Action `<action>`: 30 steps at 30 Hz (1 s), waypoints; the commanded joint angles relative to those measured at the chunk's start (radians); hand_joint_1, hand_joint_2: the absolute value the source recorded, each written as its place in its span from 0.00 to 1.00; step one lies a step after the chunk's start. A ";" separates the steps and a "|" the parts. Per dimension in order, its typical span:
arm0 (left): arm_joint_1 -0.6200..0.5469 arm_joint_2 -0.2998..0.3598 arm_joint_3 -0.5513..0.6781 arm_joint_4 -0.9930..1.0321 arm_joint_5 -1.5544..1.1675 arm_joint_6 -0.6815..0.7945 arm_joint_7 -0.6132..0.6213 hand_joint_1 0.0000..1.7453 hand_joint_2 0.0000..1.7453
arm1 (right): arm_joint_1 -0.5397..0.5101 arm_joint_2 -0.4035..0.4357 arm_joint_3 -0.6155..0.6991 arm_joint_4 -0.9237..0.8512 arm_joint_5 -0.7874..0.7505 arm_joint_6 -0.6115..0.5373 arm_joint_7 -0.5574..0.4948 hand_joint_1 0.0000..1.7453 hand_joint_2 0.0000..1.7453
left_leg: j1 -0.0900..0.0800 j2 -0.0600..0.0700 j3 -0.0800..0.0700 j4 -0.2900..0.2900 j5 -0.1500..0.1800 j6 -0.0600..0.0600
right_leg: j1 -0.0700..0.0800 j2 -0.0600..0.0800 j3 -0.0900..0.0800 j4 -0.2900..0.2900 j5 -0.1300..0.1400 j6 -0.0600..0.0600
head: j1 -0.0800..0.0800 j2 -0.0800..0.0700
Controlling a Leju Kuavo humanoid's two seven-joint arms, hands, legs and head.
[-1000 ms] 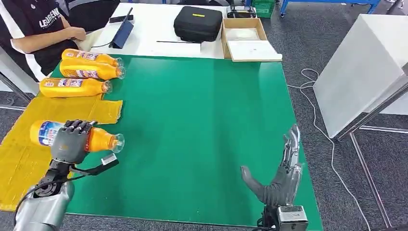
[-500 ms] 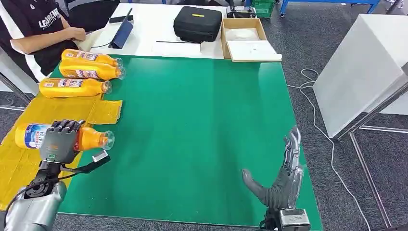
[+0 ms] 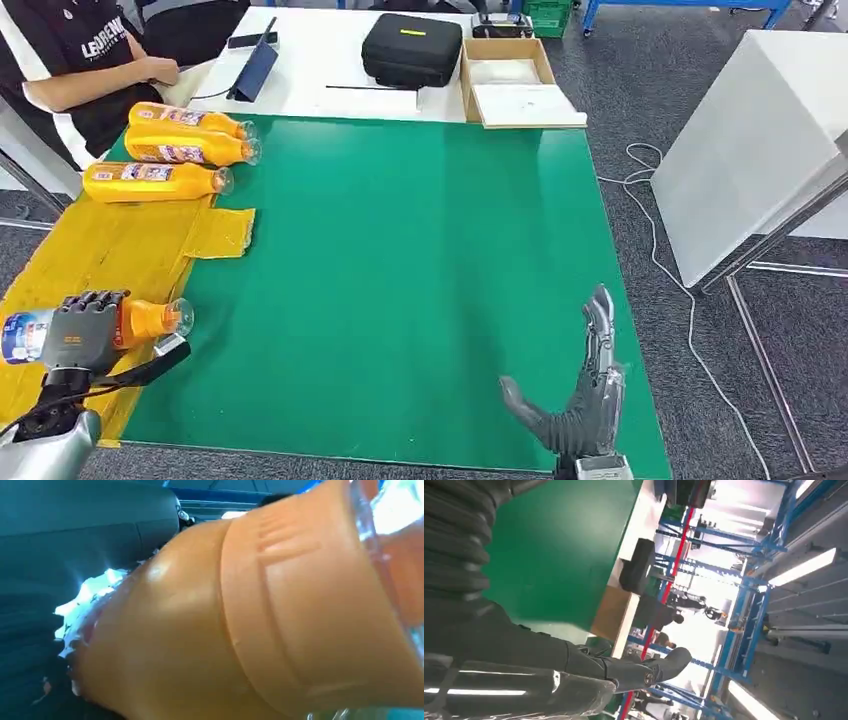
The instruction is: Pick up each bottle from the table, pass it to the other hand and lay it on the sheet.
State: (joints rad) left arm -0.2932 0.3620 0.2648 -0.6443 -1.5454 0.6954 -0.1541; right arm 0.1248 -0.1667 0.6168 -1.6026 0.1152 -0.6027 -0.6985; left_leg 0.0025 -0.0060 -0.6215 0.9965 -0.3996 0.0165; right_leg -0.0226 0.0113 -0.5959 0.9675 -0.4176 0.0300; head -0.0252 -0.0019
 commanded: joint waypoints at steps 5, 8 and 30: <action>-0.030 -0.034 0.077 0.201 0.010 0.003 -0.002 1.00 1.00 | -0.033 -0.028 0.091 0.064 -0.014 -0.009 0.000 0.00 1.00 | 0.000 0.002 0.010 -0.002 -0.002 -0.003 | 0.001 0.000 0.009 -0.001 -0.001 -0.004 | 0.000 0.000; -0.015 -0.042 0.087 0.191 0.011 0.003 -0.025 1.00 1.00 | -0.050 0.002 0.085 0.098 -0.010 0.000 0.000 0.00 1.00 | 0.000 0.003 0.011 -0.003 -0.002 -0.003 | 0.000 0.002 0.007 -0.001 0.000 -0.002 | -0.001 0.000; 0.032 -0.102 0.143 0.081 -0.025 0.003 -0.032 0.00 1.00 | -0.070 0.036 0.034 0.129 0.015 0.074 0.000 0.00 1.00 | 0.000 0.003 0.013 -0.003 -0.003 -0.004 | 0.000 0.002 0.011 -0.002 0.000 -0.003 | 0.000 0.000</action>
State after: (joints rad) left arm -0.3045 0.3128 0.3784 -0.5867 -1.5522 0.6966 -0.1831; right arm 0.0900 -0.1561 0.6783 -1.5404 0.1243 -0.5470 -0.6985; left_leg 0.0028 -0.0064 -0.6127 0.9957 -0.4015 0.0137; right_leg -0.0223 0.0115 -0.5883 0.9679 -0.4180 0.0294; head -0.0256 -0.0019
